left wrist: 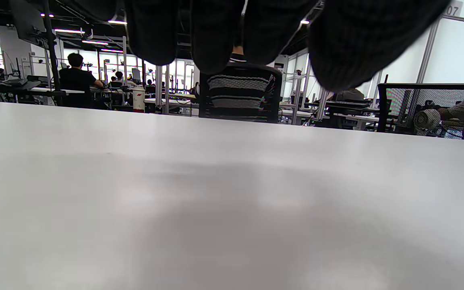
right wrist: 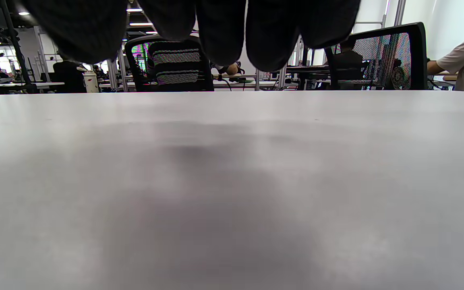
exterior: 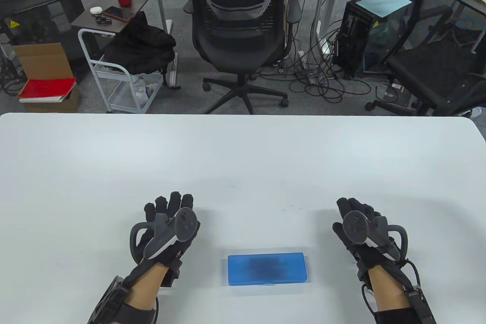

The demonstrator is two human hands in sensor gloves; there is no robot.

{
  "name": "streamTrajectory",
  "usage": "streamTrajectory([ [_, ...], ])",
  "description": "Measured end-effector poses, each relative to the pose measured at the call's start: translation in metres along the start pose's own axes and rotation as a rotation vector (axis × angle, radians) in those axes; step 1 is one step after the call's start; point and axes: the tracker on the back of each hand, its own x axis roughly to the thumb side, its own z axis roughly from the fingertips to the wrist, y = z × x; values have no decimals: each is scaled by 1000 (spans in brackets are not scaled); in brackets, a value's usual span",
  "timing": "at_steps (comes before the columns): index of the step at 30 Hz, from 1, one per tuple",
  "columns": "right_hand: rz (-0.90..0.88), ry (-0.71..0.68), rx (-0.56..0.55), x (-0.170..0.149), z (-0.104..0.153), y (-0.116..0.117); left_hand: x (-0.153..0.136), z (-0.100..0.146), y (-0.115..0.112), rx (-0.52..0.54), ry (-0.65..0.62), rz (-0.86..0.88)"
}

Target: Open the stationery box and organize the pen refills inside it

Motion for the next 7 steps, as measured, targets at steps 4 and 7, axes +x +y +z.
streamTrajectory([
  [4, -12, -4, 3, 1, 1, 0, 2, 0, -4, -8, -14, -16],
  [7, -15, -15, 6, 4, 2, -1, 2, 0, -5, -11, -19, -19],
])
